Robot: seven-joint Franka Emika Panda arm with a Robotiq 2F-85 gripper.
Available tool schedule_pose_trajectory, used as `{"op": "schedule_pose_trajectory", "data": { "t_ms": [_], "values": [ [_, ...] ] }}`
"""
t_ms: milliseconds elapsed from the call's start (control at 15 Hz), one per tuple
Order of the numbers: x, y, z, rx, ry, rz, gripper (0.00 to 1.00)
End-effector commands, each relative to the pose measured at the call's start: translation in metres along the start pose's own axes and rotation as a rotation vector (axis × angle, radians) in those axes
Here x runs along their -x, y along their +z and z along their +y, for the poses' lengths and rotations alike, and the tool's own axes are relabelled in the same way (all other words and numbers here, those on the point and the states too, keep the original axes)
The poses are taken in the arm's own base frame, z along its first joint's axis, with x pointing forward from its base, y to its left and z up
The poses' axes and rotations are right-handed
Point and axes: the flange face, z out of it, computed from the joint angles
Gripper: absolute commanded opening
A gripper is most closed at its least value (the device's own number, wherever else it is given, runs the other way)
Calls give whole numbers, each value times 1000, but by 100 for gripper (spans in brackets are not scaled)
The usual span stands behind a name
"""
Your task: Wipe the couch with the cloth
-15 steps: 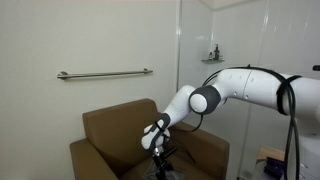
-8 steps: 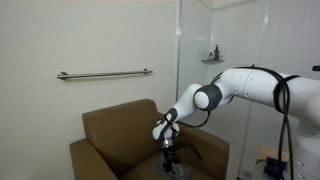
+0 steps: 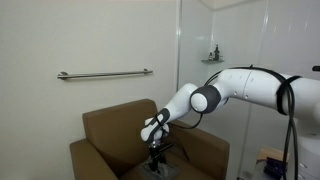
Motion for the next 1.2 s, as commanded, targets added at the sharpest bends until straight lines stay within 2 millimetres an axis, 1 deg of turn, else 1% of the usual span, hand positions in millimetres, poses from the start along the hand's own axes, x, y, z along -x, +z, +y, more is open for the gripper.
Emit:
{"op": "schedule_pose_trajectory", "data": {
  "t_ms": [0, 67, 200, 267, 333, 400, 533, 600, 800, 1067, 1133],
  "values": [
    [-6, -14, -17, 44, -25, -5, 3],
    [-4, -7, -15, 17, -27, 7, 3],
    [-4, -9, -21, 7, -44, 1, 3],
    [-2, -12, -23, -8, -59, -13, 28],
    [-1, -14, -23, -21, -76, -24, 28],
    [1, -16, -24, -29, -89, -39, 30],
    [6, -22, -24, -57, -135, -76, 42],
    [8, -28, -22, -76, -155, -93, 50],
    [14, -56, -16, -93, -170, -121, 68],
    [24, -109, -7, -69, -190, -102, 94],
    [28, -123, -5, -62, -199, -92, 98]
  ]
}}
